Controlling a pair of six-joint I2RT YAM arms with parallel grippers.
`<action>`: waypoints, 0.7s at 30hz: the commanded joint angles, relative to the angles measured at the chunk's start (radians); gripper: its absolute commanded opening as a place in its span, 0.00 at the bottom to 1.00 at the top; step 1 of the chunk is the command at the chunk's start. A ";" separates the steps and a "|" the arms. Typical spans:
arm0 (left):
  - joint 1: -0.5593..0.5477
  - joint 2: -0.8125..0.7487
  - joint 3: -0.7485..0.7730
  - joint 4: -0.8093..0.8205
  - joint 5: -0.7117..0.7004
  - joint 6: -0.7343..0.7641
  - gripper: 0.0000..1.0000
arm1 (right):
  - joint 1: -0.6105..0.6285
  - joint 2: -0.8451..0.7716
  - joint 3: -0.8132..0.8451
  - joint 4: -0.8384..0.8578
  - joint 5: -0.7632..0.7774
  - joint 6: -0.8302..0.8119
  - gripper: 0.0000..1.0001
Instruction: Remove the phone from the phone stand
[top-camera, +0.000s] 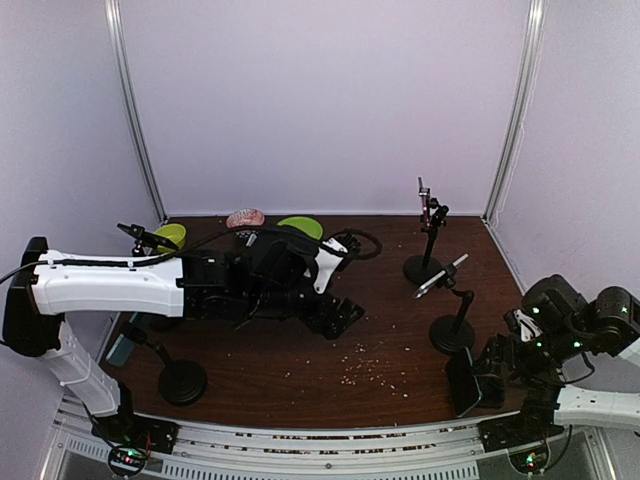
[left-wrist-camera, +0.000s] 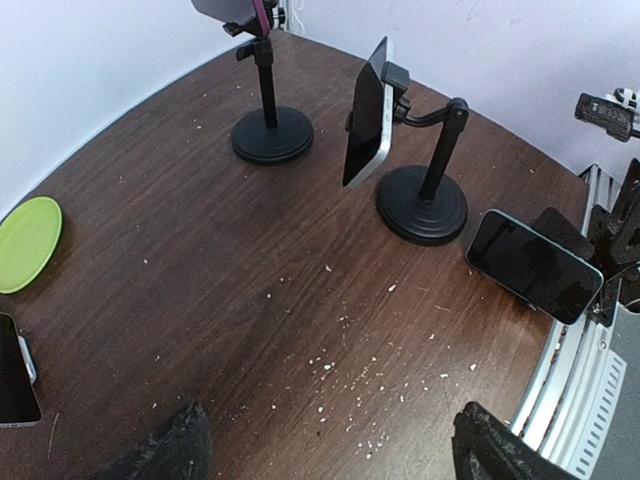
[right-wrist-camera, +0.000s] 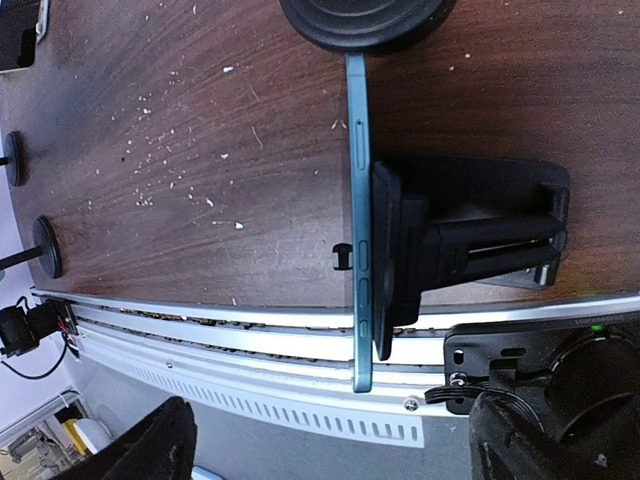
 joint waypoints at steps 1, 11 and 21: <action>0.003 -0.046 -0.028 0.042 -0.029 -0.032 0.86 | 0.072 0.022 -0.039 0.103 0.047 0.124 0.92; 0.003 -0.052 -0.055 0.046 -0.046 -0.037 0.86 | 0.225 0.015 -0.187 0.240 0.065 0.326 0.79; 0.003 -0.062 -0.062 0.050 -0.053 -0.036 0.85 | 0.270 0.003 -0.241 0.241 0.114 0.380 0.58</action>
